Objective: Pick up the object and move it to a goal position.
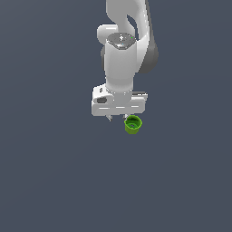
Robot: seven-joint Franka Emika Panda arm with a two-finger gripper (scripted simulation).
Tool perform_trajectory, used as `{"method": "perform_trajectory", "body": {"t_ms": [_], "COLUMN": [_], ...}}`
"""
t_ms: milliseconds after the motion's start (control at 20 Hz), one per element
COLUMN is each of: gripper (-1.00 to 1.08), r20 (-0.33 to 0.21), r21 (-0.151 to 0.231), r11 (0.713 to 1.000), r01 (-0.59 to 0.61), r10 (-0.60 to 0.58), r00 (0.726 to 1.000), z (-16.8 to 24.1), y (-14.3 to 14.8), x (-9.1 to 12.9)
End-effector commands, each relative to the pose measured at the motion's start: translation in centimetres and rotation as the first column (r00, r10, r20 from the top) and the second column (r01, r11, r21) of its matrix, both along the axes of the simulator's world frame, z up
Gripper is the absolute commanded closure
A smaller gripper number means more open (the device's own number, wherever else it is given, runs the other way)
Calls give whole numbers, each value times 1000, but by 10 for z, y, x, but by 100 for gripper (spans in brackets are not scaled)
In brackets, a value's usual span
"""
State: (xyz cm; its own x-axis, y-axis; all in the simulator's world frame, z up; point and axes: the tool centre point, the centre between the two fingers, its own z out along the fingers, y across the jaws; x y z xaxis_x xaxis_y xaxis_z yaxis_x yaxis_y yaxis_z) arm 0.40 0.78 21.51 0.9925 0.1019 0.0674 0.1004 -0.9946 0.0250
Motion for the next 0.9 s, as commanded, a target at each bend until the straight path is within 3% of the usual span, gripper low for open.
{"method": "perform_trajectory", "body": {"t_ms": [0,400,850], "gripper": [-20,-20,-20], "r20": [27,135,255], "r21": [-10,-37,-49], "r11": [999,987,955], "r01": [-31,-155,-291], "r10": [31,159,294], "r00": [999,978,921], "z": [19,100,187], "y": [0,3,4], "x": [4,12,10]}}
